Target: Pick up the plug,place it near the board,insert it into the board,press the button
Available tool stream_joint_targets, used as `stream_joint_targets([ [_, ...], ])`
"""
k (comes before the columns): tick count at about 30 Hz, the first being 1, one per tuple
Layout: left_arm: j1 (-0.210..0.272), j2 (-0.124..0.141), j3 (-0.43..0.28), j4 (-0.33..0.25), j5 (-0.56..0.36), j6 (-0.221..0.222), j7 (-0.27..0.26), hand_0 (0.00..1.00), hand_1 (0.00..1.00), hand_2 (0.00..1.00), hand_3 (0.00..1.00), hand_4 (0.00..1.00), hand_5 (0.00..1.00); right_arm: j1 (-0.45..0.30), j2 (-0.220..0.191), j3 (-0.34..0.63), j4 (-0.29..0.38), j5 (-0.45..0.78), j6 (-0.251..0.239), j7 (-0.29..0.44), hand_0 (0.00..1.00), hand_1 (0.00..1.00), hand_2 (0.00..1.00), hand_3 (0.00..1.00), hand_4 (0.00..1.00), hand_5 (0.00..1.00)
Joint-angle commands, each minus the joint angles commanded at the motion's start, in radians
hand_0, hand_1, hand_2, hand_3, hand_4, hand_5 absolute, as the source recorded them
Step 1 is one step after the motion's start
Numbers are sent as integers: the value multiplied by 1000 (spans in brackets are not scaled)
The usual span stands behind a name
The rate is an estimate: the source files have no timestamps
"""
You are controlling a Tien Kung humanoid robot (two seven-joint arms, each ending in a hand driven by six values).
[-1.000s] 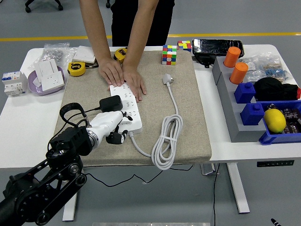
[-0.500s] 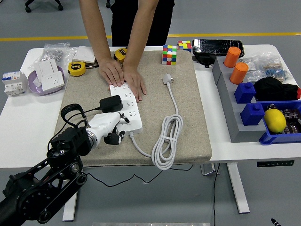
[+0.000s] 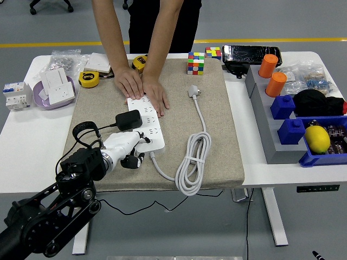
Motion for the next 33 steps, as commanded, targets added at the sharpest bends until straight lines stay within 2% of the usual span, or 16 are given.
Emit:
stream_joint_targets([
  [4,5,0,-15,-15,15,22,-9,160,59,148,706,463,96,-1,0,0,0,-1,0,-1,826,755,748,779,998,962],
  [7,21,-2,-41,-53,33,57,-31,160,59,148,706,463,96,-2,0,0,0,-2,0,-1,826,755,748,779,998,962],
  [8,29,-2,-50,-65,36,73,-41,207,45,132,604,471,95,-2,0,1,0,-4,0,-1,826,755,748,779,998,962],
  [12,87,-4,-105,-138,18,171,-113,207,45,132,604,471,95,-2,1,0,0,-2,0,0,826,755,748,779,998,962],
  [13,108,-2,-123,-162,-7,202,-145,207,45,132,604,471,95,-3,2,2,0,-3,0,0,826,755,748,779,998,962],
  [14,124,-1,-138,-182,-31,231,-176,357,179,187,591,579,116,-4,2,3,0,-4,0,0,826,755,749,779,998,961],
  [17,173,4,-176,-228,-119,319,-278,357,179,187,591,579,116,-6,2,7,0,-6,0,-1,826,755,749,779,998,961],
  [19,200,6,-188,-231,-202,375,-360,357,179,187,591,579,116,-7,2,7,0,-5,0,-1,826,755,749,779,998,961],
  [20,212,7,-194,-227,-241,394,-398,927,907,823,705,894,384,-6,2,7,0,-4,0,0,826,755,748,780,998,962],
  [21,224,7,-201,-222,-293,404,-443,927,907,823,705,894,384,-6,3,5,0,-2,0,1,826,755,748,780,998,962],
  [22,229,7,-205,-219,-330,406,-466,927,907,823,705,894,384,-6,3,4,0,-1,0,2,826,755,748,780,998,962],
  [25,239,9,-206,-205,-447,414,-503,927,907,823,705,894,384,-5,4,4,0,1,-1,2,826,755,748,780,998,962],
  [26,241,9,-205,-200,-477,417,-512,998,998,998,998,998,596,-5,4,4,0,2,-1,2,826,755,749,779,998,961],
  [31,249,3,-197,-167,-612,415,-538,998,998,998,998,998,596,-5,4,7,0,1,-1,1,826,755,749,779,998,961],
  [33,253,3,-197,-162,-626,416,-539,998,998,998,998,998,629,-5,4,7,0,2,-1,1,826,755,749,780,998,961],
])
